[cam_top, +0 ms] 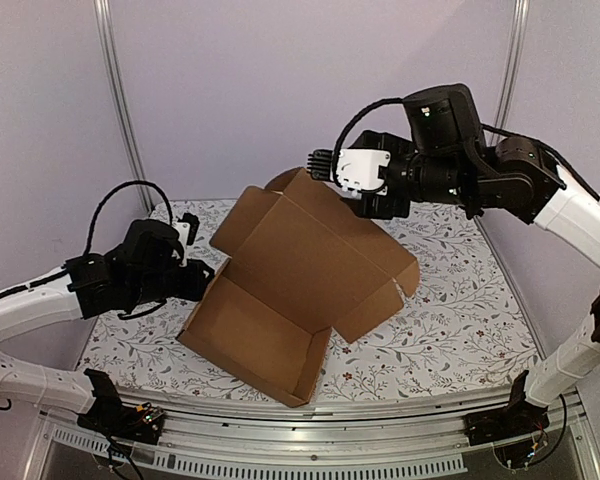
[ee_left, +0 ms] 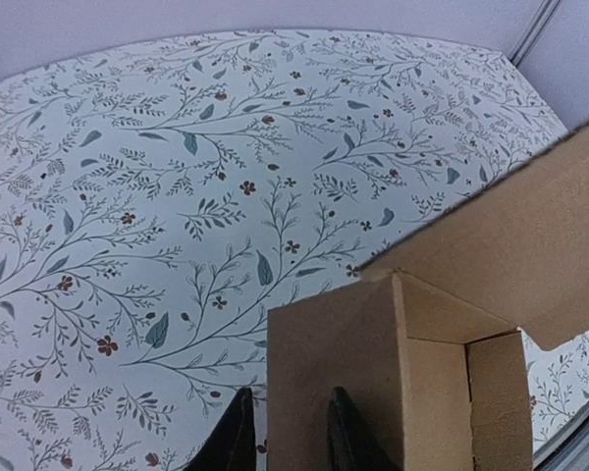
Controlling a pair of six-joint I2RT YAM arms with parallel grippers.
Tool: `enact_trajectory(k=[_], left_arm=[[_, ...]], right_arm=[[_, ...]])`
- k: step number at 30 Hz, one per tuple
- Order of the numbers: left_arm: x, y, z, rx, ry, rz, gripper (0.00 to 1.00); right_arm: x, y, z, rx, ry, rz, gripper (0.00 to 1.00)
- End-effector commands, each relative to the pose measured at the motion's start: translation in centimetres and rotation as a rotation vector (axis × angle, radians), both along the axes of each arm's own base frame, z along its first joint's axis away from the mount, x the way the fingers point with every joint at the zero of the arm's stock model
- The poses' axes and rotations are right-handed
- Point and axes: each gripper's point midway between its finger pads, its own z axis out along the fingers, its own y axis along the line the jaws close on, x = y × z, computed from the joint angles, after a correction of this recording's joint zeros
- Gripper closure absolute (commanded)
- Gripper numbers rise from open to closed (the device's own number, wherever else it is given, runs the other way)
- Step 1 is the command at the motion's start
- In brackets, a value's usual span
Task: Fold the paper box
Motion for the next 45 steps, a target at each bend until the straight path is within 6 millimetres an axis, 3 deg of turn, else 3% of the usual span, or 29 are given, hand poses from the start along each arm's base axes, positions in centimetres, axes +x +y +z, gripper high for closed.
enact_trajectory(k=[1,4,11,16,19,25,31,36,39,45], left_arm=[[-0.2,0.0,-3.1,-0.011,0.064,0.015,0.76],[-0.5,-1.3,-4.6,-0.062,0.101,-0.019,0.77],[-0.9,-4.5,-7.6,-0.140,0.174,-0.091,0.81],[-1.3,-5.5,-6.9,-0.127,0.149,-0.113,0.80],[-1.5,-4.6,-6.4,-0.092,0.143,-0.105,0.71],[-2.1,-2.1,-4.6,-0.061,0.098,-0.085,0.55],[-3.0,-1.2,-1.7,-0.118,0.067,-0.130,0.40],[-3.2,-0.7,-0.9,-0.112,0.055,-0.143,0.14],[-3.4,-0.8,-0.6,-0.122,0.052,-0.155,0.01],[-3.7,-0.7,0.1,-0.135,0.041,-0.160,0.00]], right_arm=[[-2.3,-1.0,2.7,0.185,0.047,0.031,0.29],[-2.7,-2.3,2.1,0.233,0.079,-0.011,0.26],[-1.1,-6.9,-0.9,0.376,0.189,-0.214,0.19],[-0.5,-9.7,-4.3,0.517,0.334,-0.357,0.15],[-0.6,-10.5,-6.7,0.619,0.420,-0.430,0.09],[-2.2,-9.1,-12.8,0.759,0.661,-0.426,0.04],[-3.1,-6.2,-16.0,0.829,0.828,-0.356,0.06],[-3.0,-4.6,-15.9,0.842,0.858,-0.299,0.11],[-2.4,-3.8,-16.1,0.825,0.859,-0.294,0.21],[-1.5,-3.2,-16.6,0.803,0.863,-0.293,0.40]])
